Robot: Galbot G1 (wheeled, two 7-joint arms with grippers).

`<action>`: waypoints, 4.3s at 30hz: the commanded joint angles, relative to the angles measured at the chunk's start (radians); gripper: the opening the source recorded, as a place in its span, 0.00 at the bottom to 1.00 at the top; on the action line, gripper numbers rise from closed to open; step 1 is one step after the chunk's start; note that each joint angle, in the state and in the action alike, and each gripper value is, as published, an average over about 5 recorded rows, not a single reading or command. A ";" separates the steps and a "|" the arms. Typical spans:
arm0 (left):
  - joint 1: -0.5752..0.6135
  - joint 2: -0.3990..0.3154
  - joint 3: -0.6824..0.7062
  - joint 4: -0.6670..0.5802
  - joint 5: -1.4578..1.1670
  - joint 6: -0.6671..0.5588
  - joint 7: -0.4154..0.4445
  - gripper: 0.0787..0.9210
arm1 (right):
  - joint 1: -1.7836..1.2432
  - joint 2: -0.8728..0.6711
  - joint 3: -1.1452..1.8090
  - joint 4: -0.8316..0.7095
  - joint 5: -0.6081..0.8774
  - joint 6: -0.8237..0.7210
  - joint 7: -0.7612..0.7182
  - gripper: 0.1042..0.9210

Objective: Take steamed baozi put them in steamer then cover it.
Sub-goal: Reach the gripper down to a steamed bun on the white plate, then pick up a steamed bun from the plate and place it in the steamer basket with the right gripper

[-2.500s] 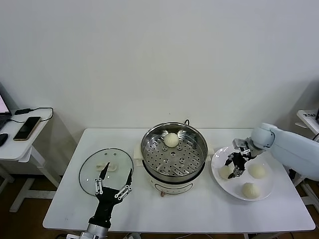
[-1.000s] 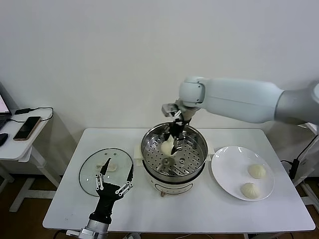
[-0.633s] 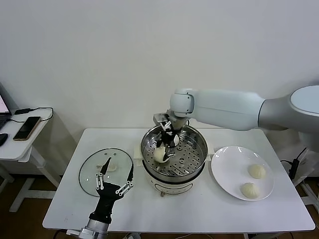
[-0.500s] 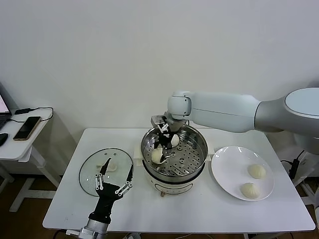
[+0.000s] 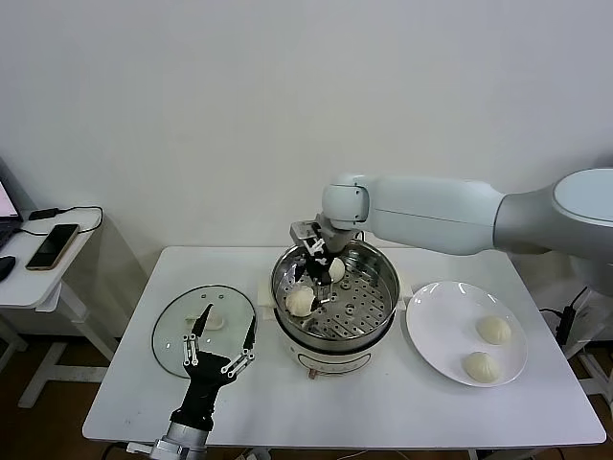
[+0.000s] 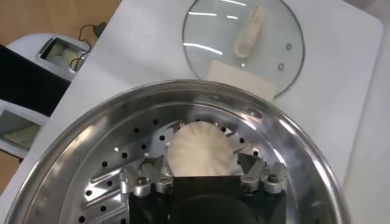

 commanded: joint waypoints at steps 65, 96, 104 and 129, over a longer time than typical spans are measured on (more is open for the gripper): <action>0.015 -0.012 -0.018 -0.008 0.011 0.009 -0.003 0.88 | -0.432 -0.617 0.192 -0.073 -0.421 0.111 -0.136 0.75; 0.014 0.005 -0.011 -0.036 0.004 0.010 -0.004 0.88 | 0.257 -0.352 0.070 0.230 -0.438 0.556 -0.194 0.65; 0.018 0.003 -0.012 -0.039 0.002 0.005 -0.004 0.88 | 0.178 -0.247 0.083 0.343 -0.534 0.646 -0.135 0.65; 0.016 -0.001 -0.029 -0.045 -0.010 0.002 -0.002 0.88 | -0.074 -0.163 0.121 0.367 -0.803 0.862 -0.049 0.66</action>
